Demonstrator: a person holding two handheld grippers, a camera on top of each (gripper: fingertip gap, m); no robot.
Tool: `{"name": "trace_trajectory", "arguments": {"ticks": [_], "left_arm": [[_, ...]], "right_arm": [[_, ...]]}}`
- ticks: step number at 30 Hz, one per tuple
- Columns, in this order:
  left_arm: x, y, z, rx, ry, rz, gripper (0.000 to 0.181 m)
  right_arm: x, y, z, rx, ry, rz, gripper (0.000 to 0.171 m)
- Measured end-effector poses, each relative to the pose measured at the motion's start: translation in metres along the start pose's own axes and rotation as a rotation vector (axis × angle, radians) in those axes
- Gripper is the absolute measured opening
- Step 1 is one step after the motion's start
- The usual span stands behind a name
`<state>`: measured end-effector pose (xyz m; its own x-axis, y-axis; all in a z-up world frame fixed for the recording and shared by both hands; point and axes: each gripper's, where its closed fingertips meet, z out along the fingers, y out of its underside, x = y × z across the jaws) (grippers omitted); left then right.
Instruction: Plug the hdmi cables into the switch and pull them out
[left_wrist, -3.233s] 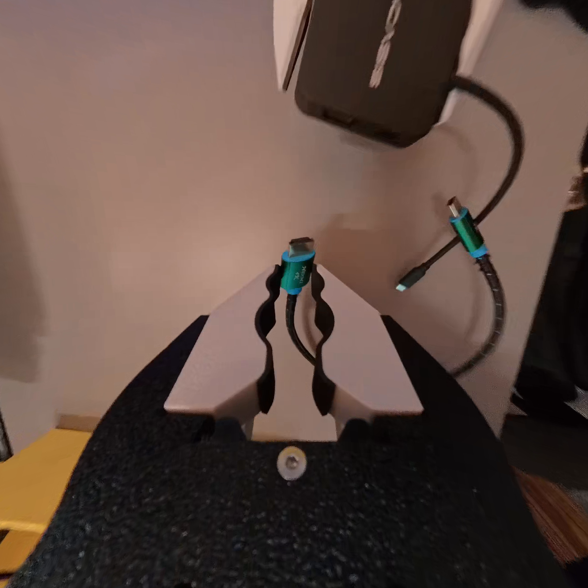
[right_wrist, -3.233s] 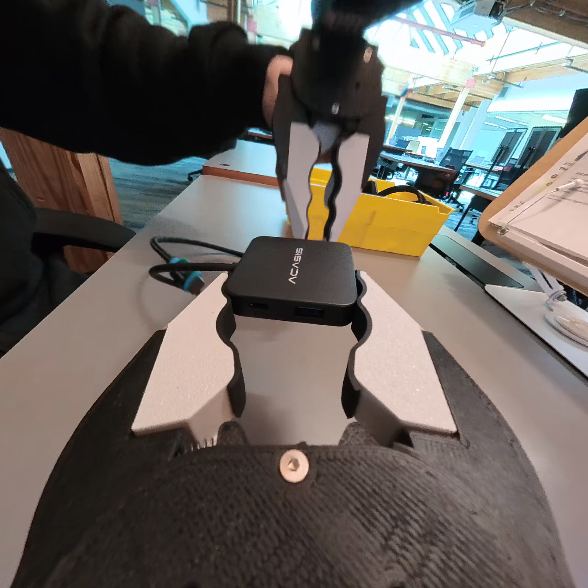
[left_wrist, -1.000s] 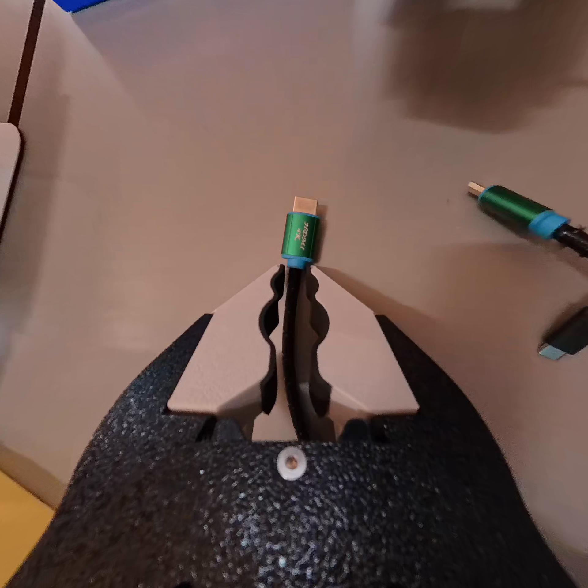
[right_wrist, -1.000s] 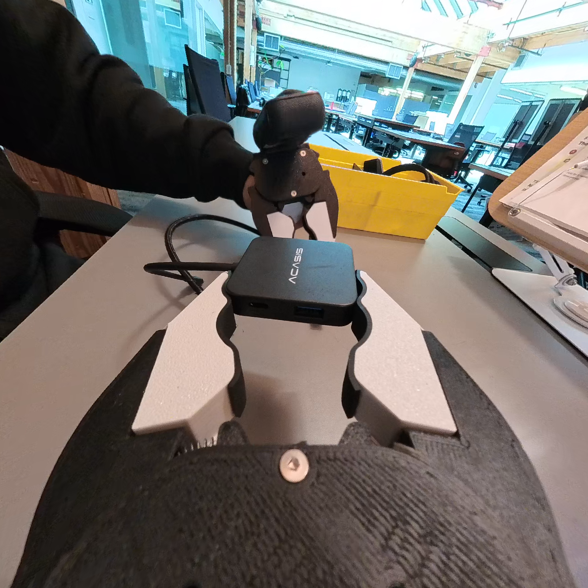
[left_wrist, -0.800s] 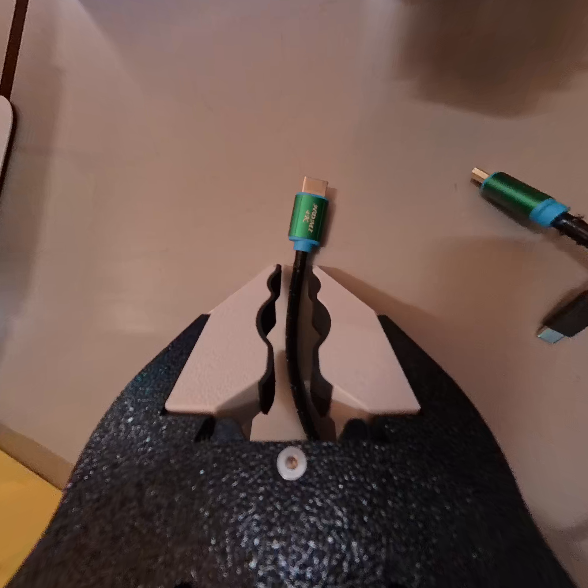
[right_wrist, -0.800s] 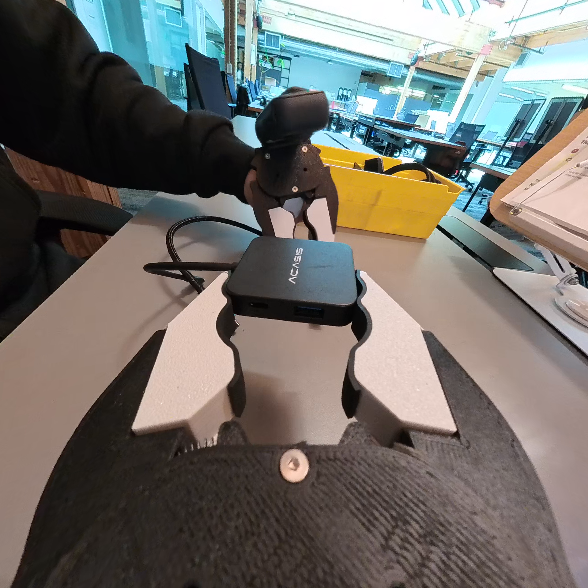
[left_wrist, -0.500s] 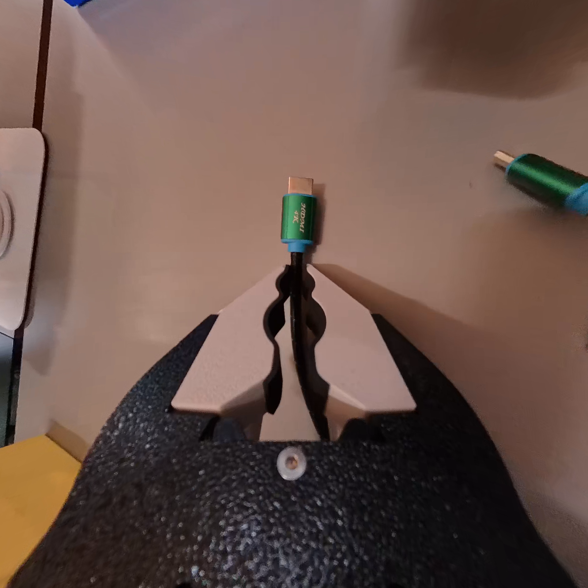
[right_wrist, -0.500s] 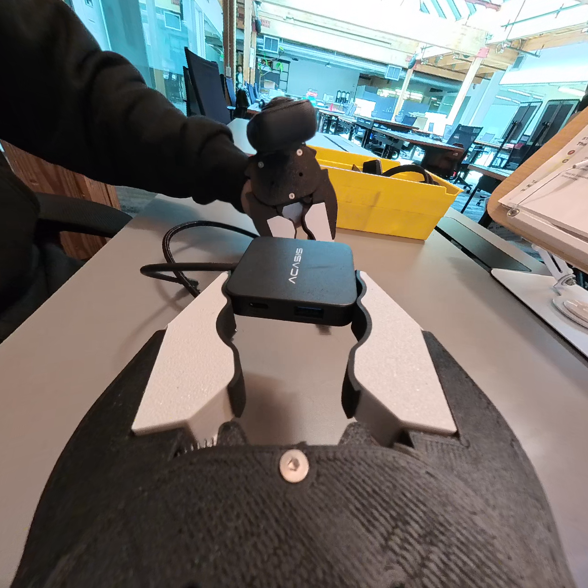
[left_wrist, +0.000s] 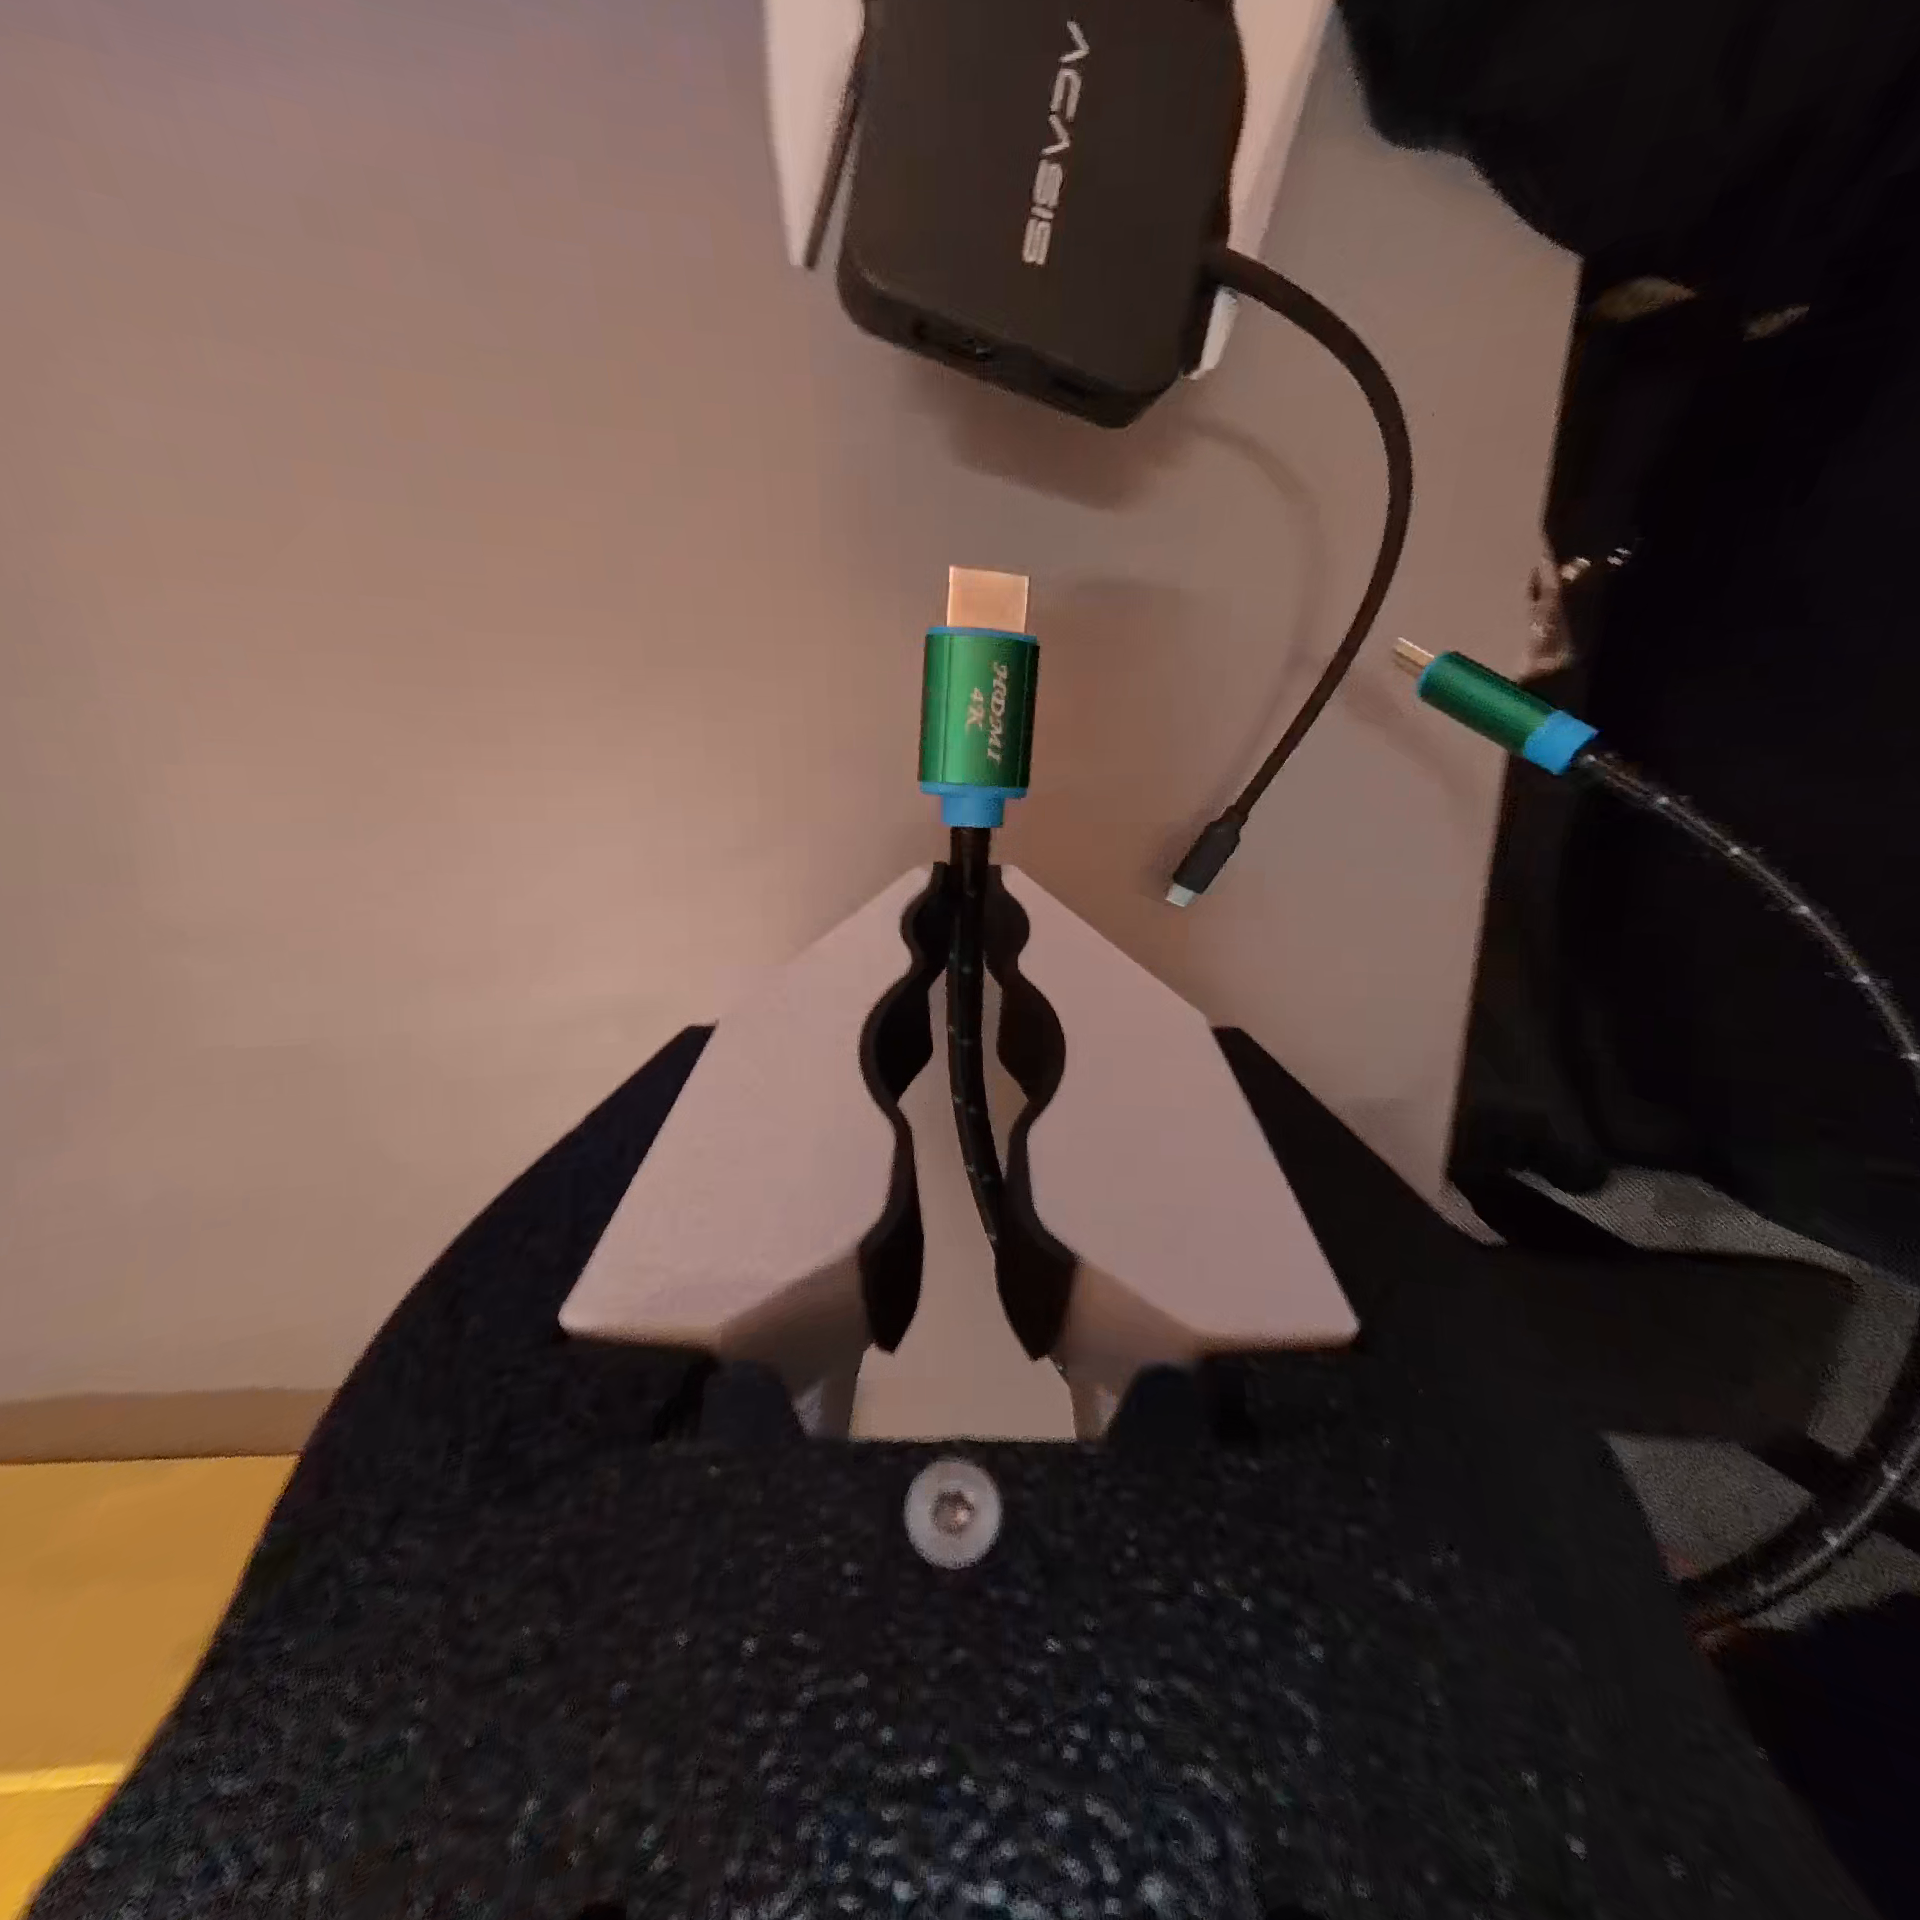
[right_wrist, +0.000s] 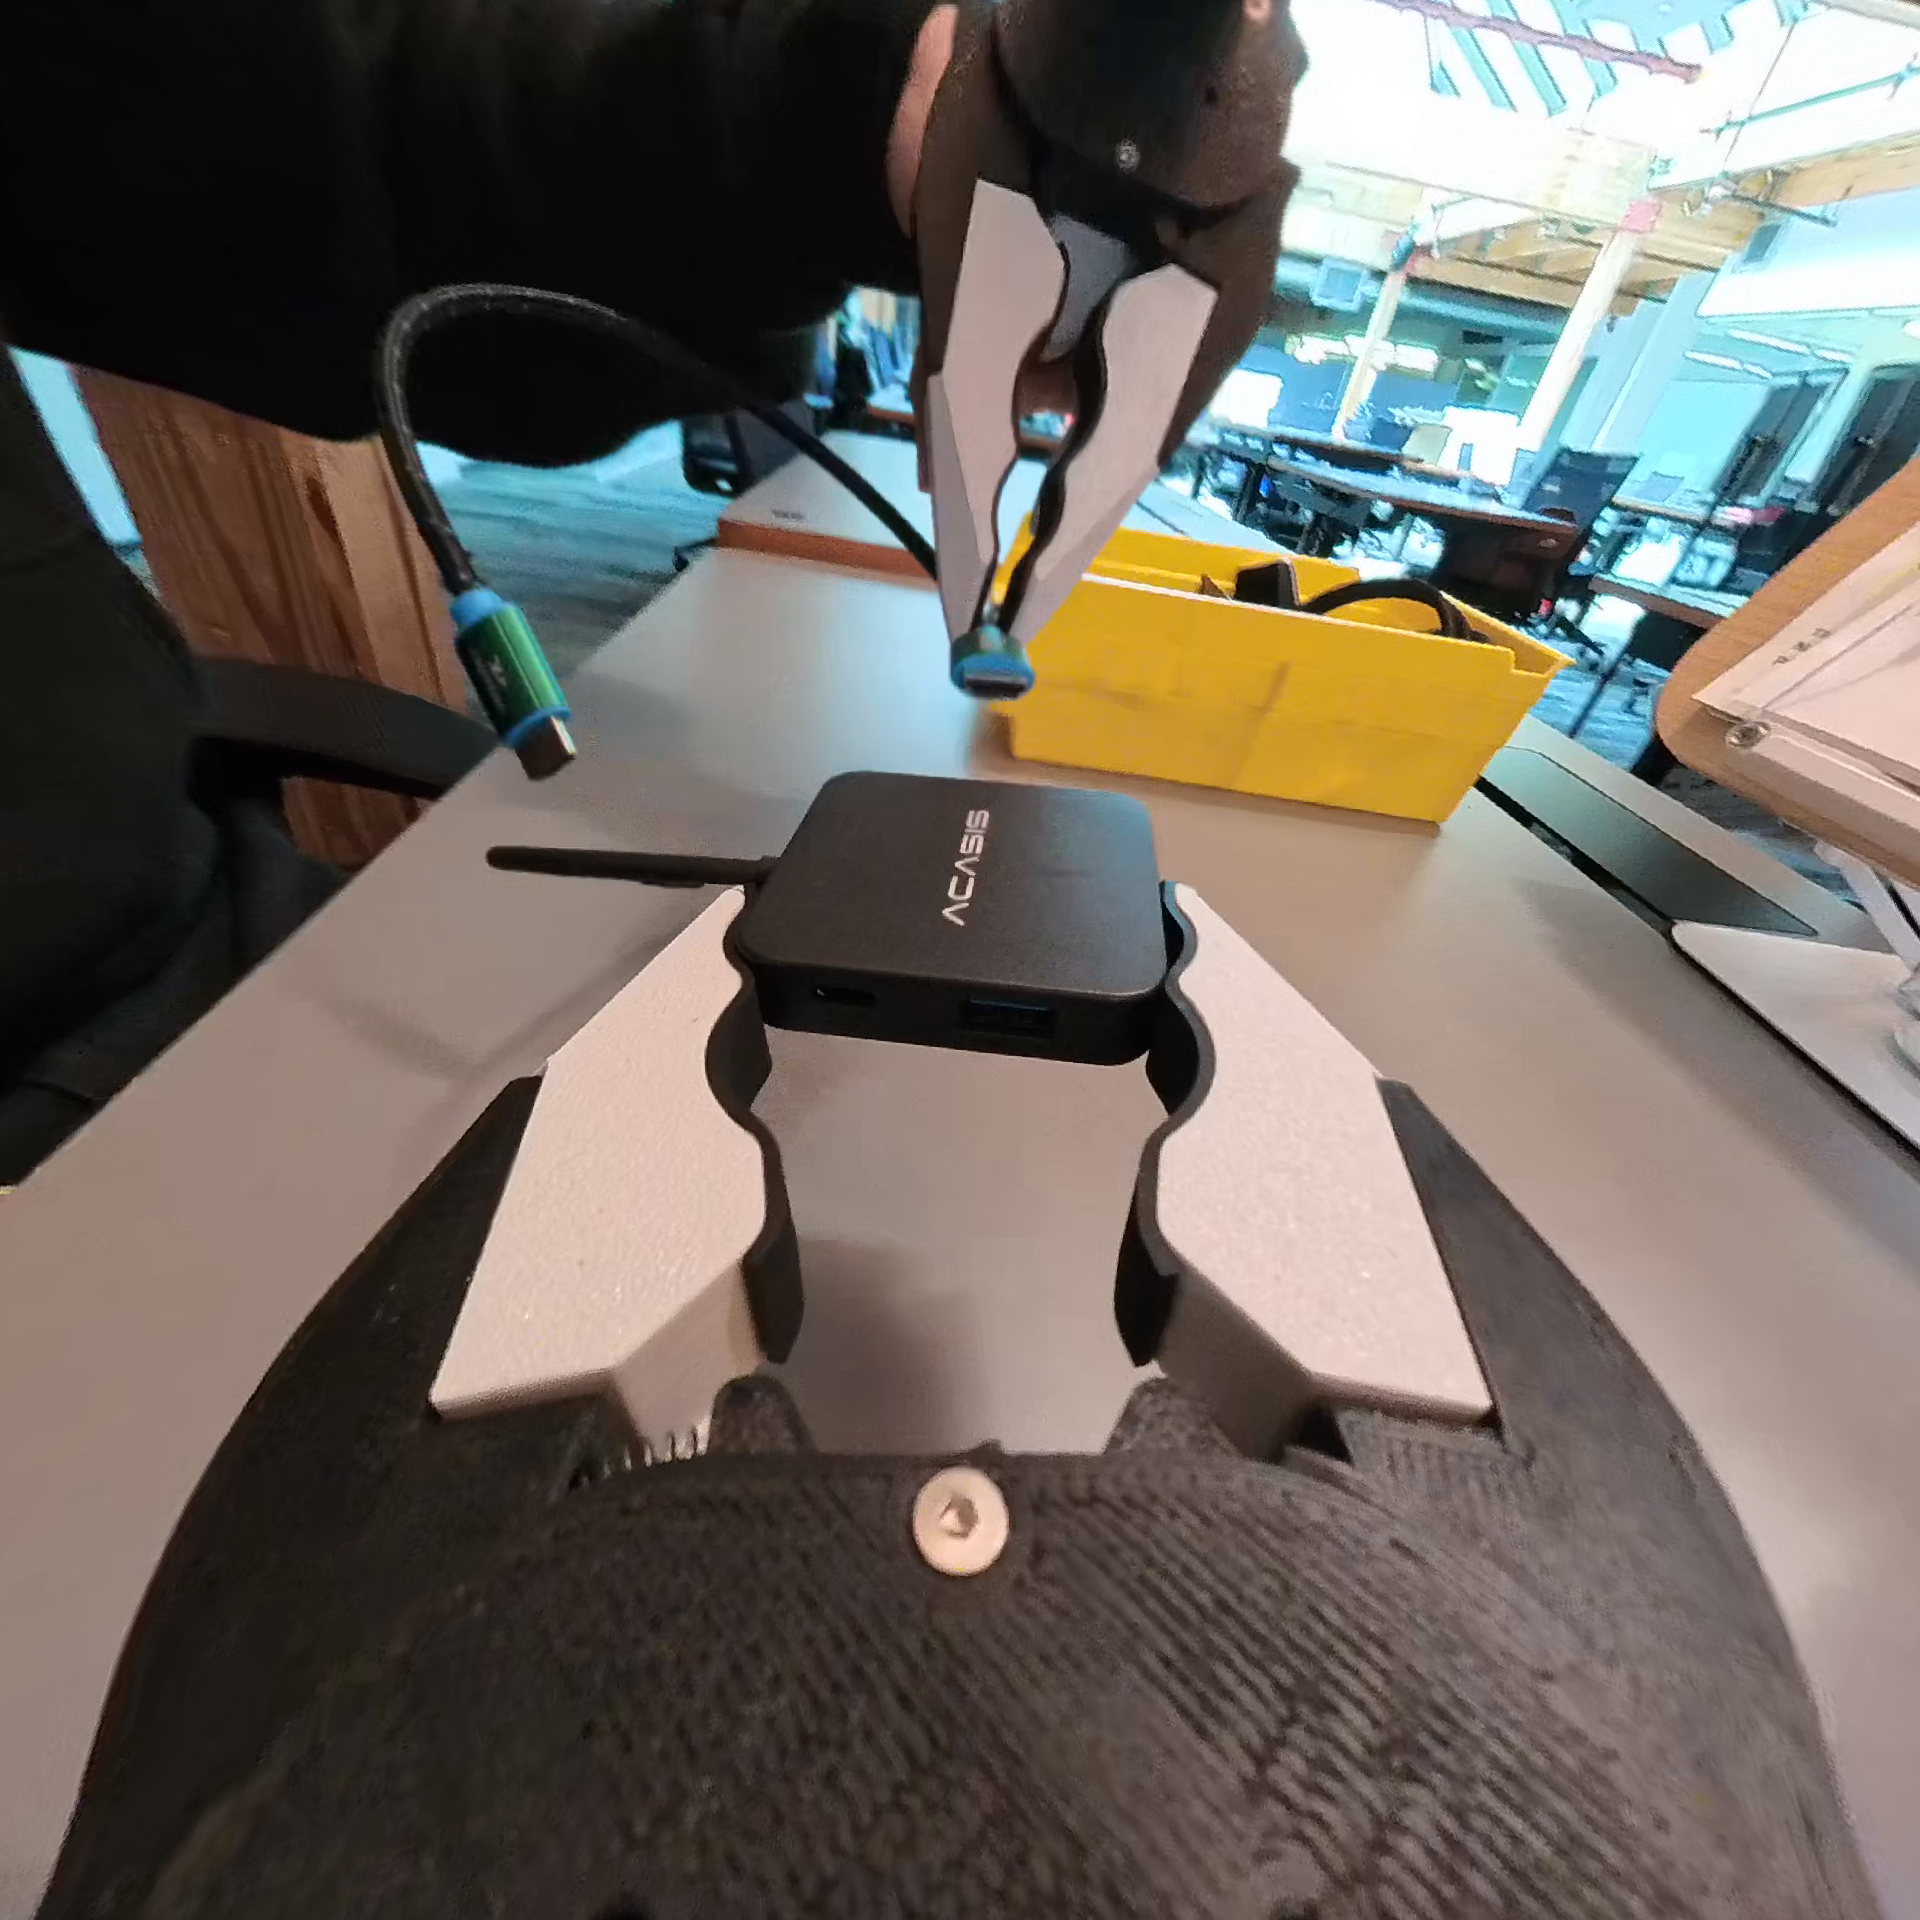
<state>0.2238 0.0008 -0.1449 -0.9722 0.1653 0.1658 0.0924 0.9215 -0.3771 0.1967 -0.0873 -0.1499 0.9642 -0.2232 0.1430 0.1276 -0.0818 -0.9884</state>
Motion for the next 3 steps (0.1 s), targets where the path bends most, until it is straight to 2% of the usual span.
{"name": "trace_trajectory", "arguments": {"ticks": [1,3], "left_arm": [[0.0055,-0.0031,0.0007,-0.036,0.030,0.004,0.004],[0.0093,-0.0078,0.0028,-0.109,0.046,0.023,0.004]], "right_arm": [[-0.0035,-0.0041,-0.0001,0.030,-0.022,0.007,0.074],[-0.0102,-0.0120,-0.0003,0.087,-0.067,0.029,0.074]]}}
